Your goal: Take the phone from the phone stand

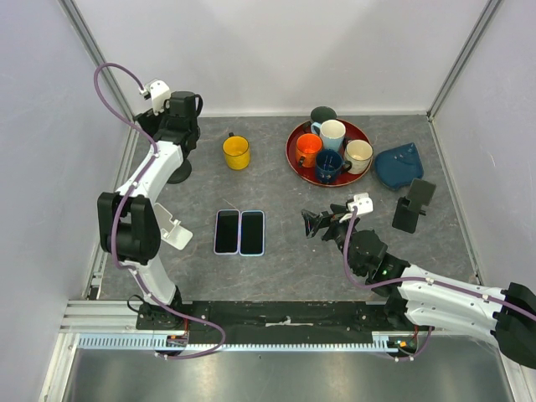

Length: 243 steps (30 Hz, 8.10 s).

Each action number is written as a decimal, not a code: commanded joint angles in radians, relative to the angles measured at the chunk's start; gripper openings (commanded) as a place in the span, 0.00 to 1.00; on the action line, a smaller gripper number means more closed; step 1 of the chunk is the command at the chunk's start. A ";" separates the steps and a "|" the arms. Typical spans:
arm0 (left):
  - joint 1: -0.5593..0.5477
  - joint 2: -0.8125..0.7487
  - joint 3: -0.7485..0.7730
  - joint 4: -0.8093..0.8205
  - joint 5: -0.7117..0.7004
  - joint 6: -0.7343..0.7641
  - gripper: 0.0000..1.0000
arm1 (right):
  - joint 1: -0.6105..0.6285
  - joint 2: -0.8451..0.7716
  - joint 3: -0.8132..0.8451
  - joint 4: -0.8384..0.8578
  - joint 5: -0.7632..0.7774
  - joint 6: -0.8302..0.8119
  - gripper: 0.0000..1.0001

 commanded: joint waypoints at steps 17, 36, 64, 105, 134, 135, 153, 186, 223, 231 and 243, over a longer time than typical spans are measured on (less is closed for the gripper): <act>0.008 0.015 0.001 0.008 -0.009 -0.069 0.92 | 0.001 -0.002 -0.019 0.070 -0.013 0.002 0.98; 0.001 -0.085 0.017 0.028 0.109 0.060 0.38 | 0.001 0.000 -0.018 0.070 -0.019 0.002 0.98; -0.146 -0.284 0.044 -0.035 0.490 0.285 0.07 | 0.000 0.024 0.062 -0.027 -0.050 -0.032 0.98; -0.758 -0.312 -0.246 0.190 1.000 0.430 0.08 | 0.000 -0.419 -0.019 -0.337 -0.005 -0.043 0.98; -0.763 -0.360 -0.279 0.180 0.952 0.370 0.81 | 0.000 -0.437 -0.018 -0.360 0.016 -0.072 0.98; -0.762 -0.364 -0.274 0.177 0.947 0.362 0.83 | 0.001 -0.437 -0.018 -0.360 0.018 -0.072 0.98; -0.774 -0.407 -0.260 0.097 0.834 0.253 0.99 | 0.001 -0.401 -0.015 -0.352 -0.004 -0.087 0.98; -0.798 -0.547 -0.318 -0.072 0.574 0.052 1.00 | 0.001 0.277 0.111 0.125 -0.358 -0.082 0.98; -0.996 -0.385 -0.124 -0.268 0.208 -0.069 0.99 | 0.056 -0.226 -0.012 -0.327 0.111 0.020 0.98; -1.045 -0.257 -0.030 -0.394 0.019 -0.159 0.95 | 0.056 -0.338 -0.075 -0.354 0.265 0.068 0.98; -1.051 -0.148 -0.013 -0.411 -0.052 -0.176 0.88 | 0.056 -0.316 -0.096 -0.331 0.269 0.071 0.98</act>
